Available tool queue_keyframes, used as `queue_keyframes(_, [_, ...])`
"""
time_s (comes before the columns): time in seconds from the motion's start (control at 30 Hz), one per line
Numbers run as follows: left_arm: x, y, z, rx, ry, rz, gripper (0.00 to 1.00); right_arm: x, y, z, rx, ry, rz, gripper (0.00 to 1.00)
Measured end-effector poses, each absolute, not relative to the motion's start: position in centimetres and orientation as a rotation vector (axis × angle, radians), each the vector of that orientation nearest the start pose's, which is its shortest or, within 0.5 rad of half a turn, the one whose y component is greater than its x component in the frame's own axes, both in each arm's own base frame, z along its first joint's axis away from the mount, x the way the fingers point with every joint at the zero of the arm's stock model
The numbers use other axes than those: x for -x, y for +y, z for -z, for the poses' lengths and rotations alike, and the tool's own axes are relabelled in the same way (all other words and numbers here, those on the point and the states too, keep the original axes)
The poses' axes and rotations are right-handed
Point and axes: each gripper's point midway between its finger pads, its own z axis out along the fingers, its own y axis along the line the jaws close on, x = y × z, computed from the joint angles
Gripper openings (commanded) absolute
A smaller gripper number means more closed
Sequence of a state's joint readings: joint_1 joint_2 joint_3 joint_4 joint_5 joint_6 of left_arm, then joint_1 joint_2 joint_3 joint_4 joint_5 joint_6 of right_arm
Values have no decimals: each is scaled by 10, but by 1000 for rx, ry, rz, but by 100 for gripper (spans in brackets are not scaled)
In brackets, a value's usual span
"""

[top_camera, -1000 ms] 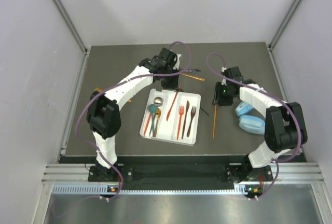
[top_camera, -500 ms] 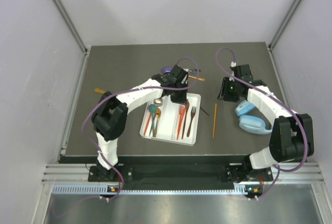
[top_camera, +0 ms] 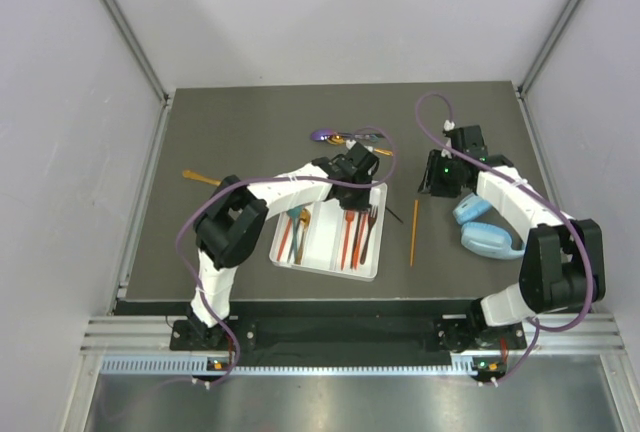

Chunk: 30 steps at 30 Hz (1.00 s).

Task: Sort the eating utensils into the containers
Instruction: Place the fork in the storage box.

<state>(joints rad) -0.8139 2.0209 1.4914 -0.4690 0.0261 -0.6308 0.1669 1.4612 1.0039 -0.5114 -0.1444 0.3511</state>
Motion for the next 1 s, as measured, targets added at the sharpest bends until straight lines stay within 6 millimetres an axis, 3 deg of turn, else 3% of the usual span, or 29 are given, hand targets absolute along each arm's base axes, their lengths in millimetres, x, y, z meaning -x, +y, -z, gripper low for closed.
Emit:
queue_keyframes(0.13, [-315, -367, -50, -240, 2652, 508, 1, -329, 96, -93, -181, 2578, -381, 40])
queue_keyframes(0.17, [-317, -366, -50, -236, 2648, 498, 9, -329, 95, -93, -181, 2579, -381, 41])
queue_keyframes(0.27, [-318, -365, -50, -232, 2644, 485, 18, -329, 95, -93, -179, 2579, -380, 42])
queue_keyframes(0.47, [-319, -363, -47, -239, 2644, 471, 22, -328, 95, -91, -179, 2583, -379, 42])
queue_keyframes(0.6, [-319, -363, -36, -246, 2665, 452, 28, -328, 95, -91, -178, 2584, -379, 42])
queue_keyframes(0.8, [-321, -364, -38, -271, 2651, 450, 34, -327, 95, -91, -169, 2583, -377, 43])
queue_keyframes(0.9, [-329, -360, -52, -287, 2608, 438, 41, -327, 95, -91, -163, 2583, -375, 44])
queue_keyframes(1.0, [-346, -349, -88, -282, 2514, 442, 45, -327, 95, -91, -146, 2582, -377, 44])
